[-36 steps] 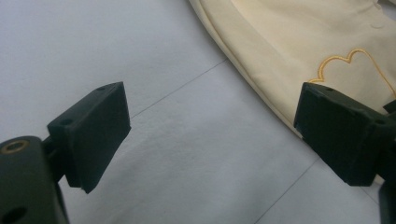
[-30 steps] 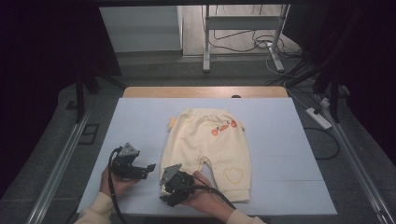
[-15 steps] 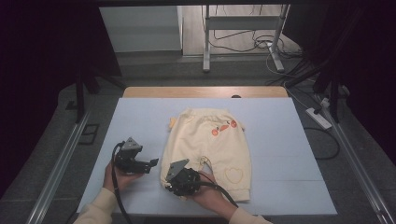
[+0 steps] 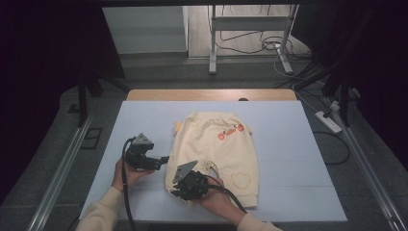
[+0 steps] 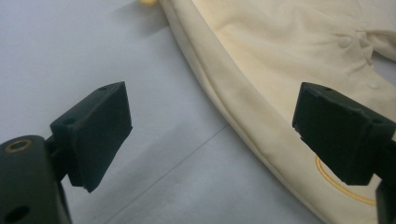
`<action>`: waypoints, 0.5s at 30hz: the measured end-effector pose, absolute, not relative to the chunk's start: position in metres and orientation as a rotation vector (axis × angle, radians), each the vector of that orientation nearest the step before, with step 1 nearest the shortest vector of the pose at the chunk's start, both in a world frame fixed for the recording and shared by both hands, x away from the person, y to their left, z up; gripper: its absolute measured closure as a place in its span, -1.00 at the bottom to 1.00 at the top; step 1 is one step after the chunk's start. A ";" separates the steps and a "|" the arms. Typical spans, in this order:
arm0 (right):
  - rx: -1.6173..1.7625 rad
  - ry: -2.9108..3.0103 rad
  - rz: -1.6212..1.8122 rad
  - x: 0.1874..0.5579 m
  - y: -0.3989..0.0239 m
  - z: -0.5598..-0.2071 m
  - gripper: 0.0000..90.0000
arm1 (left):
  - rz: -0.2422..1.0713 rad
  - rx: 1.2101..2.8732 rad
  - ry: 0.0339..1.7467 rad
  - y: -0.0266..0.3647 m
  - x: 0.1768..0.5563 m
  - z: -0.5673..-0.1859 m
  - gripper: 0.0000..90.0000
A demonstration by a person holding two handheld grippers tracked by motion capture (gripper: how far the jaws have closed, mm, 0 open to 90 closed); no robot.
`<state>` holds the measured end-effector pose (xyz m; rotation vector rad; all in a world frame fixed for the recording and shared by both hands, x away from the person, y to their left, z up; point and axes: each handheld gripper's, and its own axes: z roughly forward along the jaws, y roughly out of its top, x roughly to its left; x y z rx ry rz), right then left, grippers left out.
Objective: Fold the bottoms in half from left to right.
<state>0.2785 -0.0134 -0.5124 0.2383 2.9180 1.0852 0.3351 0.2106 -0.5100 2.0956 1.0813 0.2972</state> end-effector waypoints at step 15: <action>0.221 2.911 1.082 0.278 -0.015 -0.511 0.78 | 0.270 2.085 1.075 0.196 0.360 -0.504 -0.71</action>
